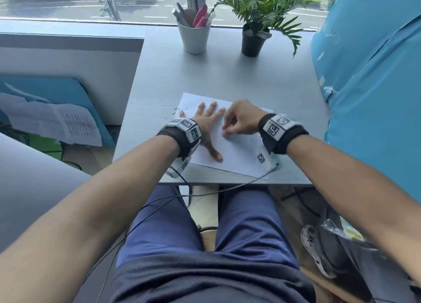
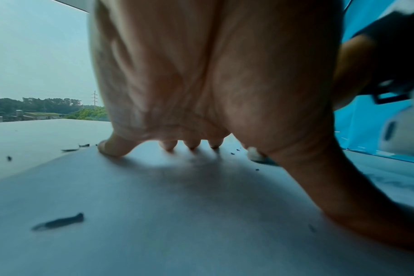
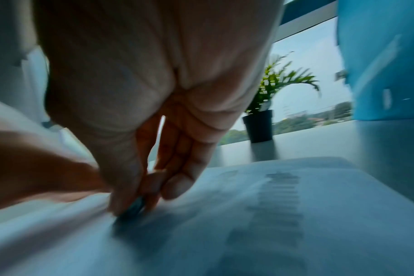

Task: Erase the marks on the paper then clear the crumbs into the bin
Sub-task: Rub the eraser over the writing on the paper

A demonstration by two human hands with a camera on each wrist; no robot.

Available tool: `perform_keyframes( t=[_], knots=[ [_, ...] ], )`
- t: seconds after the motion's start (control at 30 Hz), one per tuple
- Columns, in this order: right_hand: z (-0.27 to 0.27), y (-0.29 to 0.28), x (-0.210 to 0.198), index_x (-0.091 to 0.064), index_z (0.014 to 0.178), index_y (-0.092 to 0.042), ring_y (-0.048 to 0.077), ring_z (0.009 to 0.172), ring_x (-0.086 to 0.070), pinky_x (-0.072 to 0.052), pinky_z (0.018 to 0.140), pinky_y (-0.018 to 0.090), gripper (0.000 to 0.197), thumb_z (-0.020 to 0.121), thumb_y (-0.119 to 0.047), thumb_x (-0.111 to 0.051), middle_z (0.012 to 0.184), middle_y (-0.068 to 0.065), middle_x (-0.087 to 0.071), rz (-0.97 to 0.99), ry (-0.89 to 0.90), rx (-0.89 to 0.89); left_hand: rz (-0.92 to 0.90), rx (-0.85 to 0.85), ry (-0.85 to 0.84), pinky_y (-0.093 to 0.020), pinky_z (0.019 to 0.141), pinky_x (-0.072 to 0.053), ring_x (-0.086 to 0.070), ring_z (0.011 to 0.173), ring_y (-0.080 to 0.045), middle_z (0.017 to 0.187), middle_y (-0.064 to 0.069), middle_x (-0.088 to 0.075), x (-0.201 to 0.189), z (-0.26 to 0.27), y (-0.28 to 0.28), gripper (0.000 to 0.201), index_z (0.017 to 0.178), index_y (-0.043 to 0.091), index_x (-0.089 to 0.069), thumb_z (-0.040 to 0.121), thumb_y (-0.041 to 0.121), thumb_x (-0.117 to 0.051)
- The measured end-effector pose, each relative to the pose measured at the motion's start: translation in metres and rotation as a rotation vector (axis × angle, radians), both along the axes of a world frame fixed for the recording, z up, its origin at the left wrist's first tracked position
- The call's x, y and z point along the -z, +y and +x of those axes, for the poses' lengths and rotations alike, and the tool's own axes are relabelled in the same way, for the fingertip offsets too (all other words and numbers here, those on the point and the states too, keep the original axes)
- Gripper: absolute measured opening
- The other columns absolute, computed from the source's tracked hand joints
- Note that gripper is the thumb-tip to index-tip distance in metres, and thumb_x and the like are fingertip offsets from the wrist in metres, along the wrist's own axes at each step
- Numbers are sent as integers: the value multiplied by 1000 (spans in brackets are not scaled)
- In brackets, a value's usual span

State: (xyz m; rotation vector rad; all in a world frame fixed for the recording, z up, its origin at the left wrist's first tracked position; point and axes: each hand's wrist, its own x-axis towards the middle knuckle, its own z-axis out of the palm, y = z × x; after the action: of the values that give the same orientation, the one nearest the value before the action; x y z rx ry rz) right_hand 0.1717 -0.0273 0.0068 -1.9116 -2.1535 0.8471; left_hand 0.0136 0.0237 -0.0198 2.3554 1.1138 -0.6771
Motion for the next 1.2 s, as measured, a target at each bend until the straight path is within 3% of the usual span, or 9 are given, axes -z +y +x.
perform_keyframes(
  t=[0.1, 0.2, 0.27, 0.37, 0.53, 0.7, 0.8, 1.03, 1.2],
  knots=[
    [9, 18, 2, -77, 75, -10, 9, 54, -56, -44, 57, 21, 5, 72, -12, -76, 64, 0, -68, 146, -3, 134, -10, -4, -2, -80, 103, 3, 29, 145, -23, 156, 13, 32, -3, 0, -2, 160, 151, 37, 21, 38, 70, -87],
    [2, 2, 3, -77, 74, -12, 0, 50, -55, -42, 54, 16, 3, 72, -10, -76, 58, -11, -62, 70, 13, 101, -4, -2, 7, -80, 102, 3, 29, 145, -23, 156, 14, 33, -1, 0, -1, 162, 150, 39, 23, 34, 72, -86],
    [-4, -18, 3, -77, 74, -14, -8, 52, -57, -39, 51, 5, 3, 75, -11, -78, 59, -18, -61, -53, 21, -4, 3, 5, 21, -79, 103, 2, 29, 145, -22, 155, 16, 34, -1, 0, 1, 163, 149, 41, 24, 31, 74, -85],
    [-2, -23, 3, -78, 77, -13, -10, 54, -58, -38, 52, 2, 2, 76, -11, -78, 56, -21, -62, -78, 35, -70, 9, 8, 23, -79, 103, 2, 29, 145, -22, 155, 16, 34, -2, -1, 0, 163, 148, 41, 24, 32, 75, -84],
    [2, 4, 5, -78, 77, -10, -1, 49, -52, -40, 55, 16, 6, 72, -8, -75, 59, -9, -62, 137, 57, 137, -9, -8, 2, -79, 103, 3, 29, 145, -22, 156, 15, 33, -3, -1, -1, 162, 150, 39, 22, 32, 75, -84],
    [-21, -41, 12, -77, 76, -12, -8, 57, -58, -43, 57, 7, 1, 76, -11, -78, 62, -15, -64, -69, 113, -98, -3, -9, -2, -80, 101, 5, 32, 143, -19, 153, 17, 37, 2, -1, -1, 169, 147, 43, 26, 22, 76, -83],
    [-12, -20, 8, -78, 77, -11, -9, 54, -55, -40, 54, 6, 4, 74, -10, -78, 59, -16, -62, -7, 85, -53, 5, 7, -1, -81, 100, 5, 32, 143, -22, 154, 15, 36, 0, -2, -4, 170, 148, 40, 25, 22, 75, -84],
    [-1, 21, 5, -77, 75, -7, 13, 61, -58, -44, 59, 21, 7, 73, -13, -74, 66, 4, -68, 164, -30, 180, 2, -8, -10, -82, 99, 3, 31, 144, -24, 156, 12, 34, -3, 0, -6, 167, 147, 39, 28, 31, 67, -89],
    [-19, -15, 6, -77, 75, -14, 3, 58, -60, -45, 53, 11, 3, 73, -11, -77, 66, -7, -68, -64, 26, -53, -5, -16, -10, -82, 99, 4, 32, 143, -23, 154, 13, 38, 0, -1, -4, 173, 148, 36, 27, 20, 76, -82]
  ],
)
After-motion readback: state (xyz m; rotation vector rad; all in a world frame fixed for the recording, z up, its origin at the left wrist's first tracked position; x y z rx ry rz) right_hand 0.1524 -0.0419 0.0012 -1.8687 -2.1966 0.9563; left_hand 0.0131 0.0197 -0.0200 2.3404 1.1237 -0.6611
